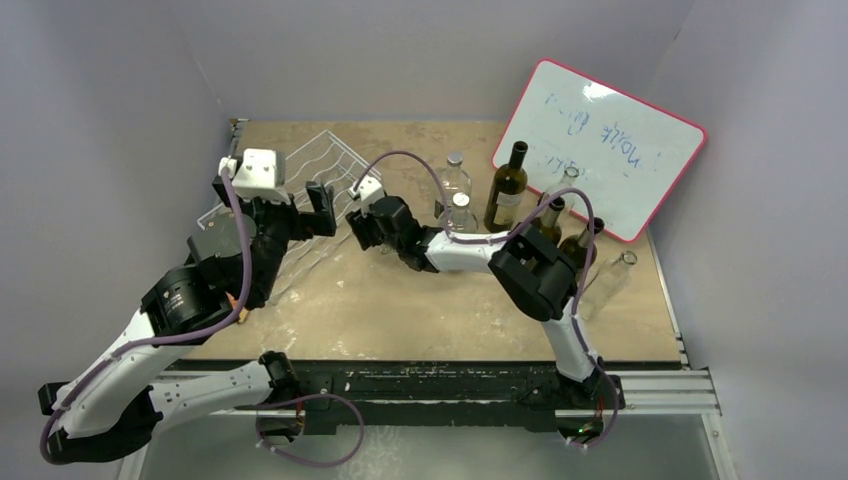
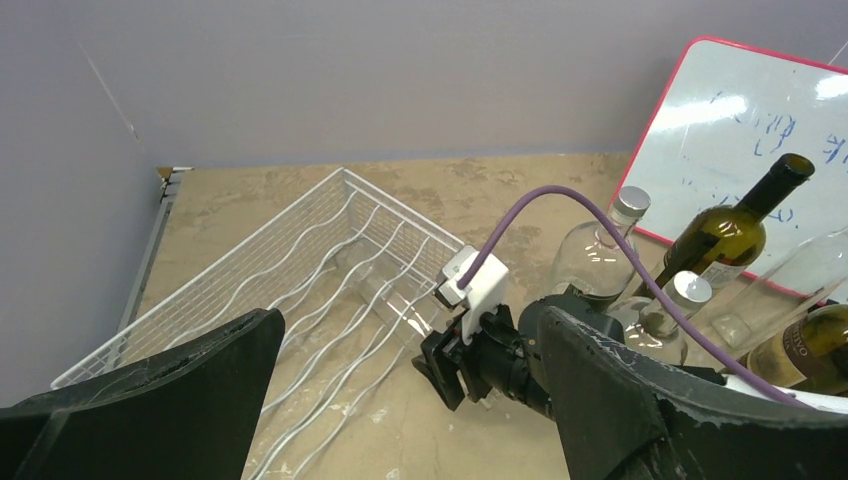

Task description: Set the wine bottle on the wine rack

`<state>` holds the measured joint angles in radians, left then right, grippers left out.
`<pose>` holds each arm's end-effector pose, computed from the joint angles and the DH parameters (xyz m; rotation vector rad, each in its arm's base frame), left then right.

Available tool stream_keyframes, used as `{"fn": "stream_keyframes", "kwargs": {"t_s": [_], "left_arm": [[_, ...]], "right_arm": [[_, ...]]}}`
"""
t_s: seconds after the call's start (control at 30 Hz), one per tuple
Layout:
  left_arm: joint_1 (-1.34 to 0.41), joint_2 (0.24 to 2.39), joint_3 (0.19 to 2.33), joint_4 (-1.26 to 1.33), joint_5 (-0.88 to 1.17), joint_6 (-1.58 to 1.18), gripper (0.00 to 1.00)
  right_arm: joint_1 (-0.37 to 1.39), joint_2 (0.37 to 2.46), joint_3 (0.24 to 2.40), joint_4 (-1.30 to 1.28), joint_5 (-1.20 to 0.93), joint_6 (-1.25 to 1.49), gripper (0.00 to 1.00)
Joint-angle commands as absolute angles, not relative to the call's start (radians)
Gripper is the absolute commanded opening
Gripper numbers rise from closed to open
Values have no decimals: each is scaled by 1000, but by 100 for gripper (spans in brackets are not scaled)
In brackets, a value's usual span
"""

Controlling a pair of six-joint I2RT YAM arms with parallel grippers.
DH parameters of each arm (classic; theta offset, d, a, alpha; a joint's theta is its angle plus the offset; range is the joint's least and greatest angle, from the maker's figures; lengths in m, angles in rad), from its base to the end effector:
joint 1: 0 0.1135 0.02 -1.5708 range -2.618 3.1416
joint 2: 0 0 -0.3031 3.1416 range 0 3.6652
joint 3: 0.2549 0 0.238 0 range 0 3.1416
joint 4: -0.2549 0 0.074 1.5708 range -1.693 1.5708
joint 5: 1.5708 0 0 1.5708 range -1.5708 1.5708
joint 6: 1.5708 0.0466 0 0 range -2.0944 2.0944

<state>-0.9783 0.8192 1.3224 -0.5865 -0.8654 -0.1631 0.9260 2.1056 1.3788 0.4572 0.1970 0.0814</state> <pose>0.0795 -0.0546 0.4899 0.0094 1.6272 -0.1622 0.3089 0.3956 0.2342 -0.6354 1.7559 0.5229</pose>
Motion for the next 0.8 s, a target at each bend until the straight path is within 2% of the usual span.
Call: {"fn": "stream_keyframes", "kwargs": {"t_s": [0.0,0.4,0.77], "left_arm": [[-981,831,1366,-568,-853,-146,100],[-980,848,1364,-568,-848,-133,100],[-980,847,1349,-571,-829,-147,100]], "right_arm": [[917,2114,1501,558,236,3,0],[898,2211,1598,514,277,-113,3],[871,2253,1644,494,170,-149,10]]}}
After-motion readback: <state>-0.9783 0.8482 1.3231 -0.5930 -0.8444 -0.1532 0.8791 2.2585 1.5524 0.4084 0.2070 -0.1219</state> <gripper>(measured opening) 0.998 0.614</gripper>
